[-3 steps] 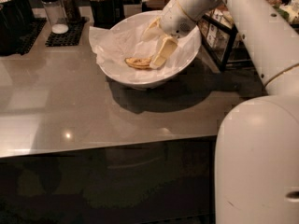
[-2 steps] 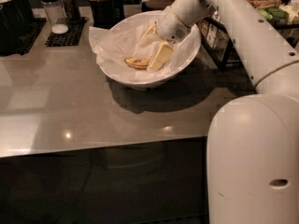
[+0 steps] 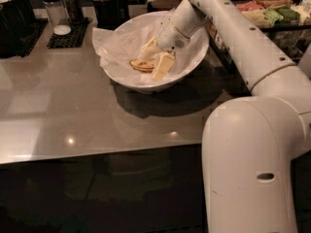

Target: Pick banana from white bowl

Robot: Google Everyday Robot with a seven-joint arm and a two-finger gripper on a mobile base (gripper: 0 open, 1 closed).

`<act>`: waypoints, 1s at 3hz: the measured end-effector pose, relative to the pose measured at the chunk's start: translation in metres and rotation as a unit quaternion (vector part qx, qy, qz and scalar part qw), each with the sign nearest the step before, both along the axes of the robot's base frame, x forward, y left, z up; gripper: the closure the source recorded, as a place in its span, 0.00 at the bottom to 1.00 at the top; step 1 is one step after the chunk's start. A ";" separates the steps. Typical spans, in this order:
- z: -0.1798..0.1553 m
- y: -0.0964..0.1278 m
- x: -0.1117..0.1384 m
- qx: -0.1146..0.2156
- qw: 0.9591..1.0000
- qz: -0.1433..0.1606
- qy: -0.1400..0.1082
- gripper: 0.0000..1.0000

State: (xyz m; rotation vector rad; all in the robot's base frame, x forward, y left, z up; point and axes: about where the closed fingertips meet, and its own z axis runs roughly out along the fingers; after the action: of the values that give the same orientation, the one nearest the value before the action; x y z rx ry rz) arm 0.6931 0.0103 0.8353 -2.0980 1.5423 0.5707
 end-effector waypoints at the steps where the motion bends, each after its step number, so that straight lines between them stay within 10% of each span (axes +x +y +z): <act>1: -0.011 0.003 -0.001 -0.011 1.000 0.003 0.010 0.50; 3: -0.010 0.004 -0.002 -0.019 1.000 0.005 0.011 0.96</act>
Offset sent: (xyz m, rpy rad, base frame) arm -0.0112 -0.0035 -0.0162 -0.0773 0.0457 0.0290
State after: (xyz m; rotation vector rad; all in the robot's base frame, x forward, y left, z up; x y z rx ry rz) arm 0.6913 0.0143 0.8250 -2.1365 1.5677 0.5749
